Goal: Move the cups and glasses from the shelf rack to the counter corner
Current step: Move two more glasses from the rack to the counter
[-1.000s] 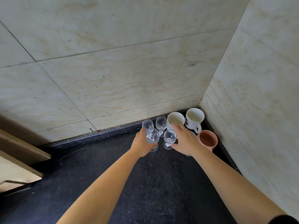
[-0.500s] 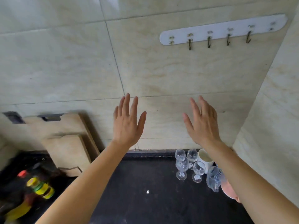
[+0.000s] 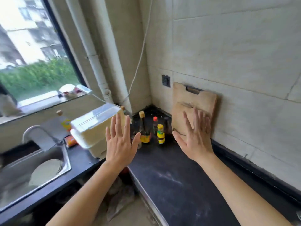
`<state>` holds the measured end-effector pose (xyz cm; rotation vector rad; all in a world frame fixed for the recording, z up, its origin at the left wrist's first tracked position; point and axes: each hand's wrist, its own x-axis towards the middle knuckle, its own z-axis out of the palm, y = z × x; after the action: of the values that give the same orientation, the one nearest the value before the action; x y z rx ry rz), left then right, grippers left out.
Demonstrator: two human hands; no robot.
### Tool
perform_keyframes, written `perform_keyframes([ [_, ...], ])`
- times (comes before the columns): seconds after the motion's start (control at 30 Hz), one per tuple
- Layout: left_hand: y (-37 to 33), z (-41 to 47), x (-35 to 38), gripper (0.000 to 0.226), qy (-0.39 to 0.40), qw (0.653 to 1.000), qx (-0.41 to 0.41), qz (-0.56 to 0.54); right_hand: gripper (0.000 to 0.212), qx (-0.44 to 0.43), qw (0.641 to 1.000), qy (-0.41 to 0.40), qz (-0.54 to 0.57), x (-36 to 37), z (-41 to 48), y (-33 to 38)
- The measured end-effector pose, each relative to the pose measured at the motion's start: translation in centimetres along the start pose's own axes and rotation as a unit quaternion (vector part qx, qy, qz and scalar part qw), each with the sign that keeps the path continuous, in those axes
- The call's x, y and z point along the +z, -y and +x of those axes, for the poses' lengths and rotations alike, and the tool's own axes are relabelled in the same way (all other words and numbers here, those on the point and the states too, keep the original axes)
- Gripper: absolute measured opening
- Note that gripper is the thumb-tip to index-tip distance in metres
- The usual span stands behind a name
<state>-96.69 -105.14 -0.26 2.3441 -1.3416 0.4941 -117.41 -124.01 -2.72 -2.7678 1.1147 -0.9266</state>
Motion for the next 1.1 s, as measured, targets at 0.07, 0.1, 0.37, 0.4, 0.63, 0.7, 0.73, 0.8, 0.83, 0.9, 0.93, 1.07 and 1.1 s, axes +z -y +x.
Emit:
perform_keyframes([
  [0.07,6.5,-0.6,-3.1,0.074,-0.04,0.999,-0.034,0.008,0.084,-0.053,0.998,-0.001,0.016,1.9,2.6,6.9],
  [0.1,9.8,-1.1,-4.8,0.074,-0.056,0.997,-0.051,0.016,0.083,-0.081,0.996,-0.004,0.025,2.9,3.8,10.7],
  [0.37,40.2,-10.8,-18.8,0.076,-0.112,0.965,-0.203,0.124,0.082,-0.259,0.954,0.005,0.154,13.0,7.6,48.1],
  [0.4,43.7,-12.5,-20.6,0.076,-0.115,0.958,-0.222,0.14,0.082,-0.28,0.945,0.016,0.169,13.8,7.4,52.7],
  [0.63,60.4,-23.3,-32.2,0.077,-0.139,0.894,-0.358,0.23,0.085,-0.422,0.872,0.056,0.241,16.7,3.8,79.6],
  [0.7,62.9,-26.2,-34.3,0.076,-0.148,0.876,-0.388,0.245,0.087,-0.445,0.854,0.068,0.262,17.1,2.4,85.3],
  [0.73,64.1,-27.5,-35.2,0.075,-0.153,0.866,-0.404,0.251,0.087,-0.455,0.844,0.074,0.273,17.3,1.6,88.0],
  [0.8,66.6,-29.9,-36.9,0.074,-0.16,0.845,-0.436,0.265,0.086,-0.481,0.821,0.086,0.294,17.7,0.0,93.1],
  [0.83,68.0,-31.0,-37.8,0.074,-0.165,0.834,-0.45,0.273,0.085,-0.496,0.81,0.091,0.3,18.0,-0.7,95.7],
  [0.9,71.1,-32.8,-39.2,0.073,-0.17,0.817,-0.471,0.285,0.084,-0.521,0.793,0.089,0.303,18.7,-1.7,100.3],
  [0.93,72.8,-33.4,-39.8,0.073,-0.172,0.811,-0.479,0.289,0.084,-0.53,0.786,0.083,0.306,19.2,-1.9,102.5],
  [1.07,81.3,-33.5,-41.8,0.074,-0.175,0.806,-0.48,0.3,0.083,-0.544,0.773,0.061,0.32,22.0,-0.4,110.5],
  [1.1,83.7,-33.0,-42.1,0.074,-0.172,0.806,-0.479,0.301,0.082,-0.542,0.774,0.055,0.322,22.8,0.5,112.4],
])
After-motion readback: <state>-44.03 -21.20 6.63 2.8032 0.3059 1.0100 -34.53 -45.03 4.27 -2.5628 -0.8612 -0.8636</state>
